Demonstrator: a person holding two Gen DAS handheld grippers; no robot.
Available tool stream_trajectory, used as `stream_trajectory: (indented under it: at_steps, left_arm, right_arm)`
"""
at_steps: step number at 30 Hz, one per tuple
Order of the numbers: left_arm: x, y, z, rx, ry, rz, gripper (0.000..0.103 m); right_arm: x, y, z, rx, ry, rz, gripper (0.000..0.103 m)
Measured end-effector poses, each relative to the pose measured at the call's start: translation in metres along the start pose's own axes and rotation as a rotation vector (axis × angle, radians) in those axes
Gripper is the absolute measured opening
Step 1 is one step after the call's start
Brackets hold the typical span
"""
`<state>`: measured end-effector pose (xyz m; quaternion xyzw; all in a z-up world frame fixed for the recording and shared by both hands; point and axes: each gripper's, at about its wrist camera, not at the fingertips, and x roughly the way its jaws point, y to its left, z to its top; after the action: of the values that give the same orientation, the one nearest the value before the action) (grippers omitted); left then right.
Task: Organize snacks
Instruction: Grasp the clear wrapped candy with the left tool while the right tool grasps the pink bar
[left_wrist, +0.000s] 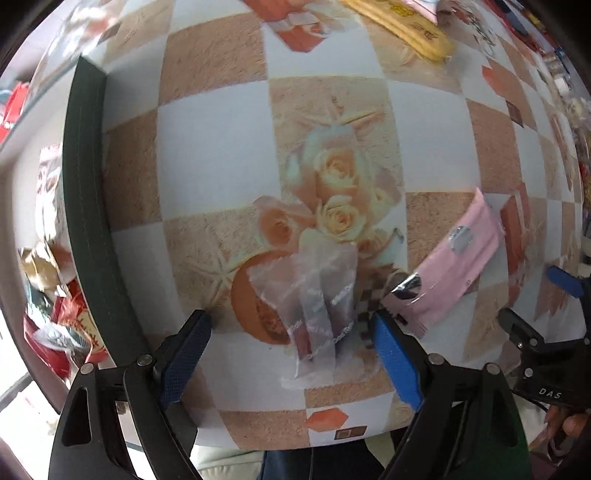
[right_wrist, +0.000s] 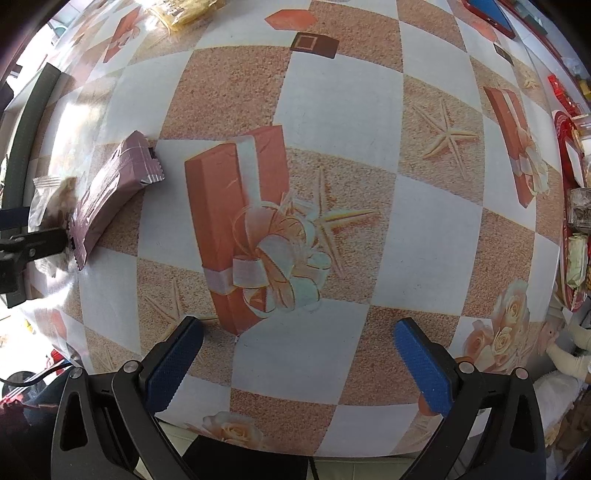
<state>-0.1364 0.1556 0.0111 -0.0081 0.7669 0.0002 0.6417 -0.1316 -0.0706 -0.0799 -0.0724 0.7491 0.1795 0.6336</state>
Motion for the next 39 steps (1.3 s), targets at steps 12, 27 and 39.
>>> stream_trajectory:
  at_steps: [12,27,39]
  left_arm:
    - [-0.023,0.011,-0.01,0.039,-0.063,-0.049,0.03]
    - [-0.1,0.099,-0.063,0.025,-0.225,-0.057,0.03]
    - [-0.088,0.111,-0.063,-0.103,-0.27,-0.072,0.03]
  right_arm:
    - [0.001,-0.001,0.005,0.005,0.024,0.002,0.103]
    - [-0.001,0.046,0.083,0.538,0.166,0.417,0.103]
    - [-0.031,0.073,0.087,0.243,0.087,0.288,0.026]
